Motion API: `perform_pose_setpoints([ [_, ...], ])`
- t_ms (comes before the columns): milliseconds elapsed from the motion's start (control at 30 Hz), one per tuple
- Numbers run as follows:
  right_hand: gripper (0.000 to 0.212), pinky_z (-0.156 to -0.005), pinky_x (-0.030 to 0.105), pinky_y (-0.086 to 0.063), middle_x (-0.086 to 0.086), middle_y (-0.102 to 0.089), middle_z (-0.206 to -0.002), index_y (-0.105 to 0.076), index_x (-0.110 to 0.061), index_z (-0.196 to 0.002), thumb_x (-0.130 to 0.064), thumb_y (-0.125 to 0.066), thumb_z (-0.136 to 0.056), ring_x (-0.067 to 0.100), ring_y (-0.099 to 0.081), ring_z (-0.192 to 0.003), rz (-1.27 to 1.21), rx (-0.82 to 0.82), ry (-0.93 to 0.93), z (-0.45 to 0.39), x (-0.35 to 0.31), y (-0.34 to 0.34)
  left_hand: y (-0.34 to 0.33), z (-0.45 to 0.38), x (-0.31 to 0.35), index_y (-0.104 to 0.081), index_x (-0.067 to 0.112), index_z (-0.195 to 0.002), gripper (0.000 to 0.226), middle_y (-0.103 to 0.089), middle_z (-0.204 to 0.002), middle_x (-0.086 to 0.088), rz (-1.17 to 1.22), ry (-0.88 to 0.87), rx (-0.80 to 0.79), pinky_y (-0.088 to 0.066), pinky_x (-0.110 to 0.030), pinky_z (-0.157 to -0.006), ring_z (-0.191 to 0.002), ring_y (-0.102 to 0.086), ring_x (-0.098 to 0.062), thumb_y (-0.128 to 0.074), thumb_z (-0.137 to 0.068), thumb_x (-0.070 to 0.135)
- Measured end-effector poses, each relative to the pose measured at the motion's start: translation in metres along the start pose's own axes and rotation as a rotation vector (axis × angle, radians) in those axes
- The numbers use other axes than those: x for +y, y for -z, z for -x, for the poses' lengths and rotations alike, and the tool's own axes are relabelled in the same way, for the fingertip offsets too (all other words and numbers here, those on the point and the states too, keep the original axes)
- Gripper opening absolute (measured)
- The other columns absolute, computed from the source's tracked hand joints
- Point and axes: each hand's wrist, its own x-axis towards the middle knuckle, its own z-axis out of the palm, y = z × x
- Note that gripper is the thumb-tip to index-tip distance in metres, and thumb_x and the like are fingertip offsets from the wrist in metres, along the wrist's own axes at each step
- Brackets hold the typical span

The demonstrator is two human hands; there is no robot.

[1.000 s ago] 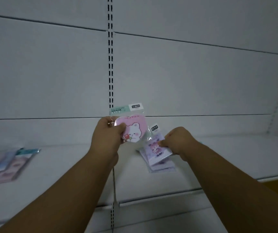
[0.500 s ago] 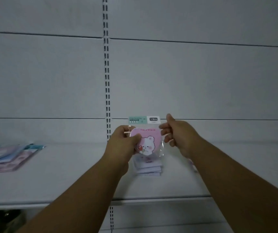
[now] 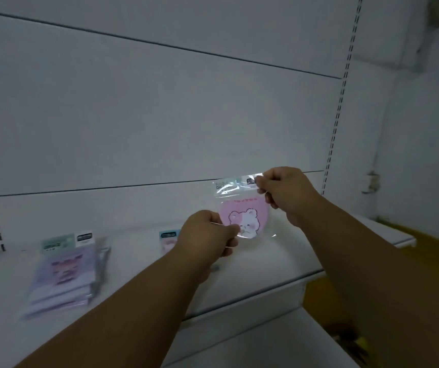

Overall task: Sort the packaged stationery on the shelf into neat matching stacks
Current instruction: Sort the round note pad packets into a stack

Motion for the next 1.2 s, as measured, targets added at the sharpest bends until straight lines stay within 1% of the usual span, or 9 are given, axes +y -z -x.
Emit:
perform_pose_setpoints([
  [133, 0.019, -0.043, 0.022, -0.04, 0.009, -0.068, -0.067, -0.066, -0.006, -0.07, -0.017, -0.068, -0.086, 0.015, -0.054, -0.047, 0.268, -0.088, -0.063, -0.045, 0.051, 0.031, -0.058, -0.025, -0.005, -0.05, 0.023, -0.079, 0.03, -0.07, -0.066, -0.004, -0.227, -0.022, 0.057, -0.06, -0.029, -0.054, -0.054, -0.071, -0.014, -0.081, -0.075, 0.022],
  [200, 0.021, -0.048, 0.028, -0.046, 0.015, -0.07, -0.071, -0.067, -0.003, -0.07, -0.018, -0.069, -0.085, 0.021, -0.06, -0.053, 0.392, -0.166, -0.092, -0.066, 0.075, 0.036, -0.081, -0.04, -0.008, -0.047, 0.023, -0.079, 0.036, -0.071, -0.066, -0.001, -0.377, -0.013, 0.072, -0.054, -0.023, -0.048, -0.049, -0.07, -0.013, -0.081, -0.071, 0.025],
  [333, 0.031, -0.073, 0.039, -0.055, 0.02, -0.071, -0.089, -0.068, 0.005, -0.087, -0.027, -0.069, -0.084, 0.034, -0.069, -0.082, 0.645, -0.282, -0.021, -0.099, 0.114, 0.032, -0.107, -0.068, -0.011, -0.061, 0.018, -0.085, 0.028, -0.071, -0.083, 0.0, -0.684, 0.022, 0.11, -0.057, -0.025, -0.062, -0.068, -0.07, -0.017, -0.078, -0.069, 0.033],
  [467, 0.028, -0.063, 0.028, -0.042, 0.015, -0.069, -0.088, -0.06, -0.005, -0.077, -0.03, -0.071, -0.08, 0.03, -0.066, -0.085, 0.76, -0.327, 0.079, -0.113, 0.135, 0.022, -0.118, -0.082, -0.017, -0.069, 0.019, -0.105, 0.046, -0.071, -0.092, -0.002, -0.871, 0.044, 0.125, -0.056, -0.028, -0.072, -0.082, -0.068, -0.02, -0.075, -0.065, 0.042],
  [633, 0.03, -0.063, 0.026, -0.039, 0.006, -0.058, -0.081, -0.044, -0.015, -0.071, -0.027, -0.071, -0.077, 0.022, -0.055, -0.075, 0.862, -0.285, 0.151, -0.112, 0.139, 0.021, -0.123, -0.09, -0.019, -0.063, 0.023, -0.108, 0.058, -0.067, -0.097, 0.001, -1.089, 0.046, 0.167, -0.043, -0.028, -0.071, -0.082, -0.059, -0.018, -0.073, -0.063, 0.058],
  [733, 0.02, -0.063, 0.028, -0.042, 0.005, -0.062, -0.09, -0.053, -0.013, -0.089, -0.026, -0.066, -0.081, 0.023, -0.06, -0.078, 0.757, -0.295, 0.27, -0.101, 0.114, 0.013, -0.111, -0.078, -0.018, -0.06, 0.027, -0.098, 0.047, -0.067, -0.095, 0.004, -1.081, -0.032, 0.26, -0.04, -0.026, -0.064, -0.078, -0.057, -0.014, -0.068, -0.068, 0.061],
  [867, 0.039, -0.074, 0.029, -0.046, 0.004, -0.059, -0.112, -0.054, -0.02, -0.117, -0.035, -0.066, -0.084, 0.021, -0.06, -0.095, 0.573, -0.31, 0.531, -0.059, 0.049, -0.027, -0.052, -0.04, -0.009, -0.055, 0.027, -0.101, 0.043, -0.052, -0.083, 0.009, -1.1, -0.059, 0.424, -0.042, -0.026, -0.066, -0.074, -0.052, -0.01, -0.062, -0.078, 0.062],
  [1000, 0.039, -0.072, 0.031, -0.046, 0.003, -0.057, -0.111, -0.05, -0.023, -0.119, -0.038, -0.061, -0.085, 0.021, -0.059, -0.094, 0.465, -0.375, 0.759, 0.012, -0.028, -0.094, 0.062, 0.036, -0.007, -0.058, 0.029, -0.105, 0.039, -0.053, -0.087, 0.011, -1.075, -0.004, 0.593, -0.041, -0.022, -0.06, -0.069, -0.053, -0.005, -0.063, -0.08, 0.059],
  [1200, 0.043, -0.08, 0.039, -0.051, 0.008, -0.056, -0.113, -0.049, -0.019, -0.122, -0.042, -0.057, -0.086, 0.028, -0.057, -0.098, 0.4, -0.47, 0.976, 0.161, -0.139, -0.223, 0.243, 0.205, -0.016, -0.057, 0.027, -0.113, 0.042, -0.06, -0.103, 0.006, -1.147, 0.176, 0.795, -0.052, -0.03, -0.077, -0.087, -0.058, -0.012, -0.061, -0.083, 0.056],
])
